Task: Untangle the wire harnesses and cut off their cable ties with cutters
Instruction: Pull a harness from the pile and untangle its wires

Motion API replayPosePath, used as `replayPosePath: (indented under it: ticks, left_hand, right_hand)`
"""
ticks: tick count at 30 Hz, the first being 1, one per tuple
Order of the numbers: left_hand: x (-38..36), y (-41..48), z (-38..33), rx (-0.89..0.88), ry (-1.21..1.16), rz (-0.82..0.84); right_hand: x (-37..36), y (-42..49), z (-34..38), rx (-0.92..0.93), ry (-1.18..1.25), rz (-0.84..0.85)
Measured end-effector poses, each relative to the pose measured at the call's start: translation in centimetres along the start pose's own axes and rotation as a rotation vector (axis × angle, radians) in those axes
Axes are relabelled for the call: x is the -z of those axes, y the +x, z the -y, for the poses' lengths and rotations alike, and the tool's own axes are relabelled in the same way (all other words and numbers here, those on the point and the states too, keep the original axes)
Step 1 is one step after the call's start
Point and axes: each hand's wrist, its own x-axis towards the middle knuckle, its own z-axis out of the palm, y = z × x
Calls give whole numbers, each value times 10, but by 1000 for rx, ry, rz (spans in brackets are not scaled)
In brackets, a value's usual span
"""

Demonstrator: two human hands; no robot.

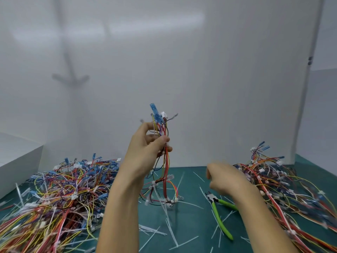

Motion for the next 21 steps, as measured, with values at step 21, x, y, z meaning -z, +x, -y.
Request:
replayPosePath:
  ticks: [21]
  left_hand:
    - [0,-4,-2,28,-47,142]
  right_hand:
    - [3,9,7,112,538,-301]
